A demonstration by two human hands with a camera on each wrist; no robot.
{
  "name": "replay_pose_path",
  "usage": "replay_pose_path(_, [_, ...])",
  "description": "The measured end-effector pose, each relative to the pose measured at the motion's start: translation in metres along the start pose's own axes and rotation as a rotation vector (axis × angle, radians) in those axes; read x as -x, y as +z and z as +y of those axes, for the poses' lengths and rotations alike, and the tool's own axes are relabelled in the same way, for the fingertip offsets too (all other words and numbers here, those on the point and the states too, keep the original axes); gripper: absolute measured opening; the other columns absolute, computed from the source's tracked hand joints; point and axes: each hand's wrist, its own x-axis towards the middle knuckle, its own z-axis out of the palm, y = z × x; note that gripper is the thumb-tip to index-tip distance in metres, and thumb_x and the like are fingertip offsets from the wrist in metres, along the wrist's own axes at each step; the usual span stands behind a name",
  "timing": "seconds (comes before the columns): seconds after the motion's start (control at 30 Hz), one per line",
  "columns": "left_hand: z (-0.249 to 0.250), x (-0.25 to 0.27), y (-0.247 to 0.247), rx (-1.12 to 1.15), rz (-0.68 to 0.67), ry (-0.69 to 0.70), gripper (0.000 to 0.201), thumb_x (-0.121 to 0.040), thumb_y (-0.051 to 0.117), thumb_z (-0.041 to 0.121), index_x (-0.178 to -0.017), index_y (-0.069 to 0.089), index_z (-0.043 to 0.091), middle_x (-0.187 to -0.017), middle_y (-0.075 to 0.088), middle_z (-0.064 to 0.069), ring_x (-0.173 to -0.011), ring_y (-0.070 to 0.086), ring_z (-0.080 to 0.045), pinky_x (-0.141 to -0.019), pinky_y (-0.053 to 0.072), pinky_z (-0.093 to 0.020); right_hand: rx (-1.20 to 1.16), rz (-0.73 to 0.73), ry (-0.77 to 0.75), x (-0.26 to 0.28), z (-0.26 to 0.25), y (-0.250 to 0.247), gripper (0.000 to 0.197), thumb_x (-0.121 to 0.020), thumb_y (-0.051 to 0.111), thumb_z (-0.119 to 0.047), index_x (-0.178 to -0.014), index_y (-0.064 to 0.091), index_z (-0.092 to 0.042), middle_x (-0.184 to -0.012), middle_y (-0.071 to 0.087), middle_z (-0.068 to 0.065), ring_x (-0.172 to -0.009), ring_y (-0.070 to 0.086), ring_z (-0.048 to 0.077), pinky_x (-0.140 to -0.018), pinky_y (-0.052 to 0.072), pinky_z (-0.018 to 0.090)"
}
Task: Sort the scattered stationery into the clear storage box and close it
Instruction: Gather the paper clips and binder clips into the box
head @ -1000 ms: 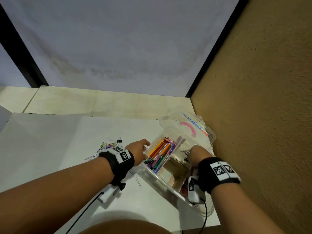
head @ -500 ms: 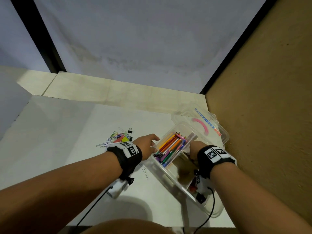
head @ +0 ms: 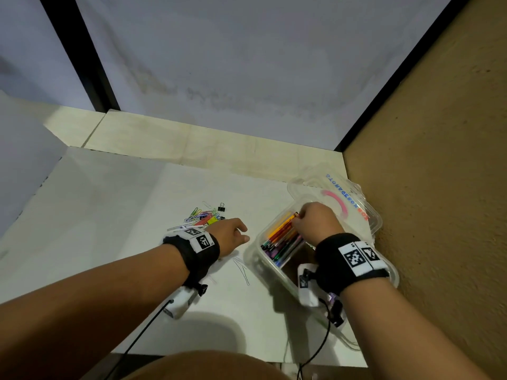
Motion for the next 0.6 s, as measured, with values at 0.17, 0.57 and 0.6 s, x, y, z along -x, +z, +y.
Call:
replay_pose_path(0.17, [-0.039,0.003,-0.018,-0.138,0.023,-0.068,0.032,-0.094,0.048,0.017,-0.125,0.055,0.016,-0.117,0.061,-0.002,-0.107,0.058,-0.020,-0.086,0.040,-0.021,-0.055,-0.064,-0.182,0.010,-0.058,0.022,0.018,-0.088,0.049,-0.014,-0.094,0.064,-0.005,-0.097,0.065,0.011,-0.089,0.057,0.025,-0.072,0.039,0.026])
replay_pose_path(0.57, [-0.128,0.015,-0.032,-0.385,-0.002,-0.175,0.044,-0.091,0.054,0.014,-0.133,0.047,0.023,-0.135,0.046,-0.005,-0.125,0.046,-0.024,-0.103,0.040,-0.033,0.063,-0.357,-0.296,0.003,-0.099,0.146,0.063,-0.082,0.059,-0.015,-0.140,0.035,-0.010,-0.146,0.032,0.010,-0.131,0.038,0.030,-0.110,0.033,0.035])
replay_pose_path(0.6, [-0.131,0.016,-0.032,-0.401,-0.013,-0.154,0.047,-0.090,0.053,0.011,-0.134,0.046,0.023,-0.136,0.044,-0.004,-0.126,0.044,-0.024,-0.105,0.040,-0.035,0.095,-0.360,-0.294,0.001,-0.099,0.153,0.065,-0.084,0.057,-0.018,-0.143,0.030,-0.009,-0.149,0.027,0.010,-0.133,0.035,0.030,-0.113,0.030,0.036])
